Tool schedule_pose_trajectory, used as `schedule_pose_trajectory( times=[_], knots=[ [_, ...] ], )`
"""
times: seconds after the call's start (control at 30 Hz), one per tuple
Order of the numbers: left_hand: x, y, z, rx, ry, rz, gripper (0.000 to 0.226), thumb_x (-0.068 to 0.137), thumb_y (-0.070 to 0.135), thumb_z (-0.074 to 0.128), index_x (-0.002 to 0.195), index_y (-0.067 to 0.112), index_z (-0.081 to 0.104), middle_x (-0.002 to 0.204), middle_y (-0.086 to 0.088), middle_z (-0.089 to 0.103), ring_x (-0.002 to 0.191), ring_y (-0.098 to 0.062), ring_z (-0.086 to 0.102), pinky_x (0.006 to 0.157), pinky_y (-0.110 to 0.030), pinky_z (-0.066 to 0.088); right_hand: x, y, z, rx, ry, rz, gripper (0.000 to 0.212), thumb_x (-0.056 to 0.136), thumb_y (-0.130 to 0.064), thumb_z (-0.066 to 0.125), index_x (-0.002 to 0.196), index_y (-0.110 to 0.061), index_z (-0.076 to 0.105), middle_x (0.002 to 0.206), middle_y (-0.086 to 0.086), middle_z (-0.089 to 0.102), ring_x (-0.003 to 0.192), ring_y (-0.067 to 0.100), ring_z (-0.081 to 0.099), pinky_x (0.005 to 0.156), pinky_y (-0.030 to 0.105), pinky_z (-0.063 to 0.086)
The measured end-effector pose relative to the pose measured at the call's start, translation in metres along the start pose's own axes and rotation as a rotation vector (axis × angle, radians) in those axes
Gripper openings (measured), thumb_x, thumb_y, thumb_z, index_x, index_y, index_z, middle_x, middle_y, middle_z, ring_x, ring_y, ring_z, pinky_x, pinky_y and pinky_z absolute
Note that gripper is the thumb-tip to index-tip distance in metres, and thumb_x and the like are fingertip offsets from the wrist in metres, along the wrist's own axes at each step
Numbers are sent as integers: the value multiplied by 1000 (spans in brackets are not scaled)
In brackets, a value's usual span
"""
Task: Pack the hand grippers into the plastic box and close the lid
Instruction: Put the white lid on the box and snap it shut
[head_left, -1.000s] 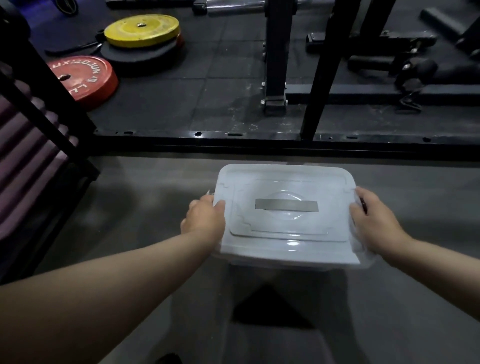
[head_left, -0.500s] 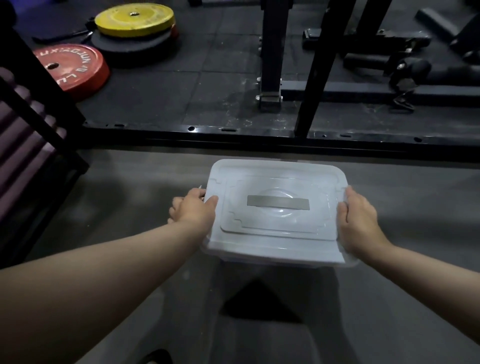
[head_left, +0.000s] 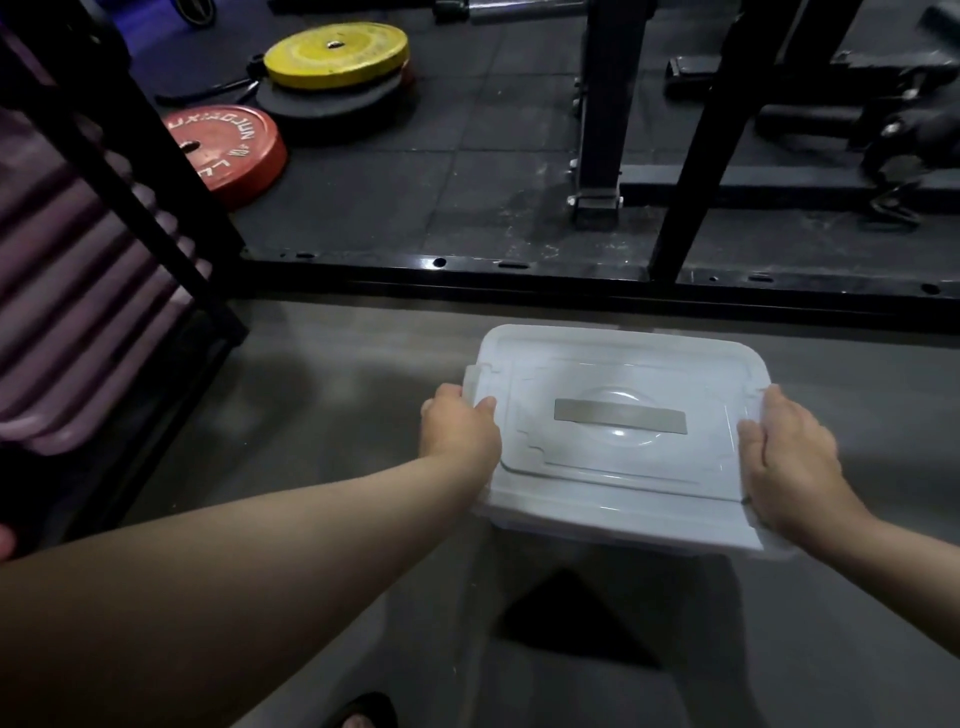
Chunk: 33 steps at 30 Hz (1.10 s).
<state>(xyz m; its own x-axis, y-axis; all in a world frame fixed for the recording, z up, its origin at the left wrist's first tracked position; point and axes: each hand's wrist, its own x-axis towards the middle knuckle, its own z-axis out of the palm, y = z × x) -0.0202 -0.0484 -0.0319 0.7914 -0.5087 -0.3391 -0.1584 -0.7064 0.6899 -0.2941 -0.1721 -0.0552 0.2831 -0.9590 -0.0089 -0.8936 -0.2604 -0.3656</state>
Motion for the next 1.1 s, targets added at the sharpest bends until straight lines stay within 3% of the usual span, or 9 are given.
schedule_pose_trajectory(
  times=[0.1,0.2,0.43,0.53,0.67,0.73,0.83,0.93,1.1],
  knots=[
    [-6,-3,5,112,14,53,42,97,40,44,128,12,46,127,-9,45,104,-31,56,93,-46,49,1,1,1,3,-6,17,43,100,-32,31,129,-1,40,120,22,51,109,43,45,96,50,36],
    [-11,-8,10,173,-22,99,61,97,47,42,147,15,28,138,-8,33,118,-31,50,100,-43,43,2,2,3,11,16,-3,44,101,-30,32,132,0,39,122,23,51,110,43,45,97,50,35],
    [-12,-5,10,99,46,134,37,96,36,49,129,19,47,127,0,39,111,-26,52,97,-44,46,3,5,5,13,3,-5,45,101,-25,36,138,1,36,126,24,51,114,42,44,101,49,32],
    [-12,-4,11,105,54,143,36,96,35,49,128,19,47,126,1,39,112,-24,50,96,-44,46,4,5,6,17,9,-6,40,100,-24,37,130,3,41,119,24,53,107,42,46,97,49,34],
    [-13,-9,8,140,-3,172,40,97,41,41,133,23,39,131,1,34,103,-28,55,90,-46,48,3,3,4,29,-18,28,49,96,-37,25,125,-1,41,113,20,53,103,41,47,94,49,36],
    [-13,-9,9,161,-27,153,46,96,46,37,137,24,33,133,-1,35,103,-30,55,88,-45,47,1,2,2,60,-20,39,50,94,-39,26,128,-4,40,120,18,50,109,40,45,98,49,34],
    [-12,-3,15,289,-5,144,70,89,62,39,141,17,25,139,-8,36,120,-32,45,93,-47,42,-5,-2,-2,84,10,99,44,98,-34,41,137,-13,40,142,15,37,126,39,34,106,49,29],
    [-11,-4,19,374,10,189,85,86,68,42,148,15,17,143,-13,33,128,-33,37,96,-50,39,-8,-4,-5,134,-13,210,55,98,-39,45,148,-21,30,150,13,30,135,36,30,111,50,24],
    [2,-9,18,292,-45,208,92,80,69,52,147,16,19,141,-15,35,124,-38,42,98,-56,42,-9,-5,-6,418,-89,360,62,94,-50,47,145,-18,29,143,10,45,129,35,45,109,54,35]
  ],
)
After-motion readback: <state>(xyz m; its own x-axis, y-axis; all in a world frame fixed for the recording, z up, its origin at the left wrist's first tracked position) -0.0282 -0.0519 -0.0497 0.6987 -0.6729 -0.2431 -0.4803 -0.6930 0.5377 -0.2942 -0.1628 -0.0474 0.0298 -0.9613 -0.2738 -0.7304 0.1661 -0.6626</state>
